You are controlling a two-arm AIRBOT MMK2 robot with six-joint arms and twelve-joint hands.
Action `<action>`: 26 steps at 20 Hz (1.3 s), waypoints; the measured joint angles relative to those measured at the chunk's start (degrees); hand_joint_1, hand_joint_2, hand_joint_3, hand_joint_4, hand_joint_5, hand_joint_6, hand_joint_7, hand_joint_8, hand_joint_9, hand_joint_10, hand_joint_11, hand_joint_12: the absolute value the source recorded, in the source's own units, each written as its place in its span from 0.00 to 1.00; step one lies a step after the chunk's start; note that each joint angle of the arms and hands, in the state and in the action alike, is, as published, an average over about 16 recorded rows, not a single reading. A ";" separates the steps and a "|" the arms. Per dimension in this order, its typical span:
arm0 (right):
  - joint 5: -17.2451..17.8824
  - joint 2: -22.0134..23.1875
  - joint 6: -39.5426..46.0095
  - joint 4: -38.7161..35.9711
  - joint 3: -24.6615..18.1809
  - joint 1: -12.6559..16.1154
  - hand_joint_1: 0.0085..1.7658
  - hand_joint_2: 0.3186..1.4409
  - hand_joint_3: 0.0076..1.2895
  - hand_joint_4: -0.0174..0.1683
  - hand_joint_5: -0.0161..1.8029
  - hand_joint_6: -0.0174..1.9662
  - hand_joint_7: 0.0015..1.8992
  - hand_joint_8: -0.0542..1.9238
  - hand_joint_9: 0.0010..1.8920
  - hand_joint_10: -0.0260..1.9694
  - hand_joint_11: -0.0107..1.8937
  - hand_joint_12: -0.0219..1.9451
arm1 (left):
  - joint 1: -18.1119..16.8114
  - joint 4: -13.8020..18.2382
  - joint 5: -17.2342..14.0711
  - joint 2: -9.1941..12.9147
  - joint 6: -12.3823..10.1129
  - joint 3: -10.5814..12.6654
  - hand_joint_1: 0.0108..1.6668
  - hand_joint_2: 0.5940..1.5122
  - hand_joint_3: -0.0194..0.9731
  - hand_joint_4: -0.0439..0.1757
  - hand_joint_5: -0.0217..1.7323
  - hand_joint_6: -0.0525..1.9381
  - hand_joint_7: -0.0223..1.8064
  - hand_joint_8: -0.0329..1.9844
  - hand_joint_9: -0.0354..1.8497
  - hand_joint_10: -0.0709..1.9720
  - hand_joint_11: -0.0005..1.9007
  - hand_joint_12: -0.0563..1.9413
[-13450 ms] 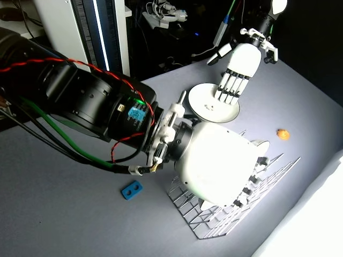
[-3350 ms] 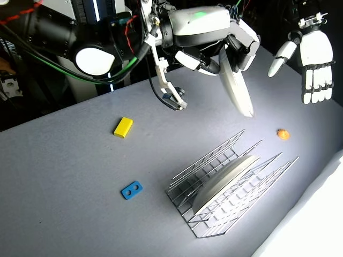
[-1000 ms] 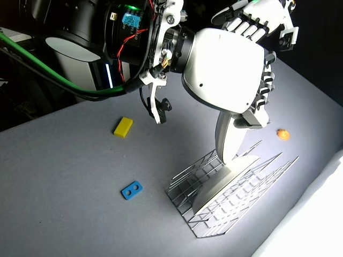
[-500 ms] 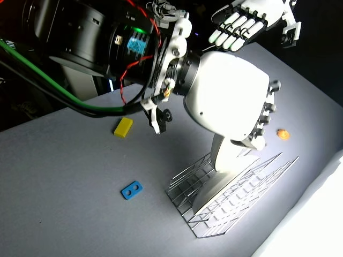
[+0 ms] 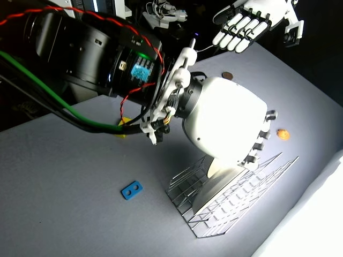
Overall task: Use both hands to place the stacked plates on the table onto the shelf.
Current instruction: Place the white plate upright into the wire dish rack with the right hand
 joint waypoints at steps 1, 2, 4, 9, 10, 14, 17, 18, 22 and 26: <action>-0.11 -0.11 -0.02 0.15 0.28 -0.19 0.68 0.64 0.00 0.12 0.48 0.53 0.51 0.56 0.53 0.39 0.37 0.71 | 0.04 0.15 -0.40 0.02 0.07 -0.07 0.01 0.48 0.03 0.19 0.08 0.03 0.05 0.02 0.04 0.04 0.01 0.04; -0.20 -0.20 -0.02 0.26 0.54 -0.38 0.68 0.64 0.00 0.12 0.48 0.53 0.51 0.56 0.53 0.38 0.37 0.71 | 0.08 0.30 -0.82 0.04 0.19 -0.14 0.01 0.47 0.03 0.19 0.08 0.03 0.05 0.02 0.04 0.04 0.01 0.04; -0.29 -0.34 -0.03 0.42 0.98 -0.79 0.68 0.64 0.00 0.12 0.48 0.53 0.51 0.55 0.54 0.36 0.38 0.70 | 0.22 0.53 -1.70 0.06 0.55 -0.29 0.01 0.47 0.03 0.19 0.08 0.03 0.05 0.02 0.04 0.04 0.01 0.04; -0.22 -0.54 -0.07 0.60 1.54 -1.91 0.68 0.65 0.00 0.12 0.47 0.53 0.51 0.56 0.54 0.33 0.38 0.69 | 0.70 0.67 -3.19 0.08 1.72 -1.11 0.01 0.47 0.03 0.19 0.07 0.03 0.05 0.02 0.04 0.04 0.01 0.04; -0.19 -0.55 -0.09 0.62 1.59 -2.14 0.68 0.65 0.00 0.11 0.47 0.53 0.51 0.56 0.54 0.33 0.38 0.69 | 0.78 0.62 -3.23 0.09 1.96 -1.32 0.01 0.47 0.03 0.20 0.07 0.03 0.04 0.02 0.04 0.04 0.01 0.04; -0.11 -0.56 -0.15 0.65 1.70 -2.97 0.68 0.66 0.00 0.11 0.46 0.54 0.49 0.57 0.52 0.34 0.36 0.69 | 1.04 0.34 -2.61 0.23 3.13 -2.14 0.01 0.47 0.03 0.20 0.07 0.03 0.04 0.02 0.03 0.04 0.01 0.04; -0.04 -0.56 -0.18 0.68 1.73 -3.38 0.65 0.69 0.00 0.11 0.44 0.52 0.48 0.50 0.48 0.33 0.33 0.69 | 1.23 0.01 -1.94 0.43 4.15 -2.86 0.01 0.47 0.03 0.20 0.07 0.03 0.04 0.02 0.03 0.04 0.01 0.04; -0.02 -0.56 -0.19 0.70 1.73 -3.49 0.64 0.69 0.00 0.11 0.44 0.49 0.47 0.46 0.48 0.31 0.32 0.68 | 1.30 -0.14 -1.74 0.50 4.45 -3.09 0.01 0.47 0.03 0.20 0.07 0.03 0.04 0.02 0.03 0.04 0.01 0.04; -0.12 -0.53 -0.22 0.53 1.58 -3.68 0.60 0.70 0.00 0.10 0.42 0.37 0.46 0.33 0.44 0.24 0.28 0.66 | 1.37 -0.68 -0.91 0.80 5.32 -4.04 0.01 0.47 0.03 0.20 0.07 0.03 0.04 0.02 0.03 0.04 0.01 0.04; -0.26 -0.23 -0.24 -0.25 0.96 -3.16 0.56 0.71 0.00 0.10 0.41 0.25 0.45 0.19 0.42 0.16 0.24 0.62 | 1.38 -1.10 -0.20 1.25 6.02 -4.62 0.01 0.47 0.03 0.20 0.07 0.03 0.04 0.02 0.03 0.04 0.01 0.04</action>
